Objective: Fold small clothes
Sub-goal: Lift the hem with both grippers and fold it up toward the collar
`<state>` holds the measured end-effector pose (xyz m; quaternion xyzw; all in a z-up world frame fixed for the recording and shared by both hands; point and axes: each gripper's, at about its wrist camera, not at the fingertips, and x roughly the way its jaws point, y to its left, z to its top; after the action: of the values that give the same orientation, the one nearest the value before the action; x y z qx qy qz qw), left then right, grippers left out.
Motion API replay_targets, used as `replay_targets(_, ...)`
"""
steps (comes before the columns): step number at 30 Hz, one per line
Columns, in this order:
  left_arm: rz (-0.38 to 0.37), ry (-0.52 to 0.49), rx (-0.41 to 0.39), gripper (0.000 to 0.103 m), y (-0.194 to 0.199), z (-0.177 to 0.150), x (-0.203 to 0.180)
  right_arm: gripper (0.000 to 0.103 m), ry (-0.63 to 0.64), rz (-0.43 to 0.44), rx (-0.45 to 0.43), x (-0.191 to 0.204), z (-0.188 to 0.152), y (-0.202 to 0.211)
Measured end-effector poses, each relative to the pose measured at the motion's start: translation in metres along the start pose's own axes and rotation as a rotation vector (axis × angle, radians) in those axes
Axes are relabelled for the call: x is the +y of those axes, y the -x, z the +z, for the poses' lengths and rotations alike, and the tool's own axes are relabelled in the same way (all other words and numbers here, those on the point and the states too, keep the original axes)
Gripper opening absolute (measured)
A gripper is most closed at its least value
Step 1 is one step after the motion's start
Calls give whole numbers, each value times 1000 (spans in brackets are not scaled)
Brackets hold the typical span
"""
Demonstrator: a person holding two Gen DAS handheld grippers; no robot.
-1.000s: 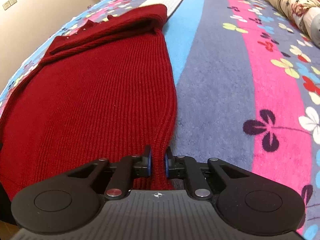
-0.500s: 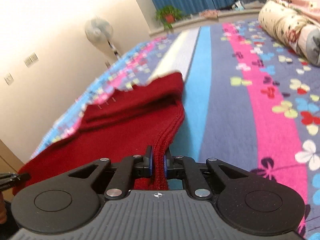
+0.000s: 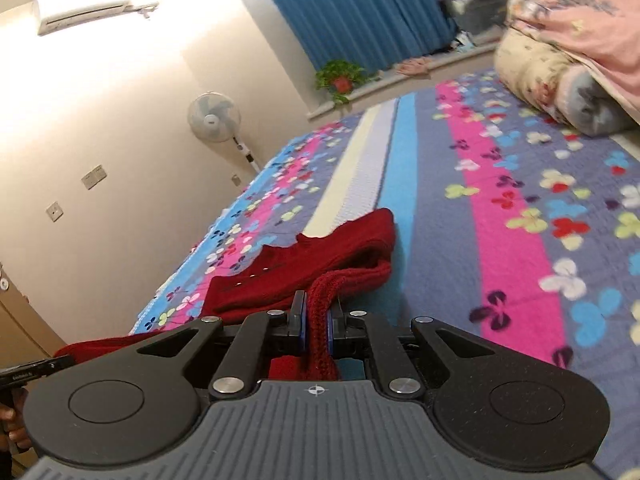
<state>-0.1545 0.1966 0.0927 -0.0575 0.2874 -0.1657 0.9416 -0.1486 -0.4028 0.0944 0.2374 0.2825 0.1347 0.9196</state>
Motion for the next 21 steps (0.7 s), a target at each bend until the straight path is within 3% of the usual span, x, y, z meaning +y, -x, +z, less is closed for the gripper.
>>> replay_targets(5, 20, 58, 66, 10, -54, 13, 34, 8, -74, -60, 83, -30, 6, -34)
replay_targets(11, 111, 136, 166, 10, -173, 36, 93, 9, -83, -129, 201, -59, 45, -134)
replay_targets(13, 118, 201, 194, 11, -210, 36, 120, 9, -131, -142, 222, -73, 54, -171)
replay_targets(15, 126, 298, 282, 15, -240, 29, 144, 9, -167, -165, 225, -86, 51, -206)
replay_targets(16, 157, 334, 313, 26, -248, 27, 151, 9, -184, -172, 233, -90, 46, -217)
replay_targets(18, 185, 345, 285, 36, -247, 29, 155, 11, -172, -225, 271, -94, 32, -240)
replay_targets(21, 182, 357, 243, 37, -237, 30, 164, 14, -183, -235, 252, -95, 36, -249)
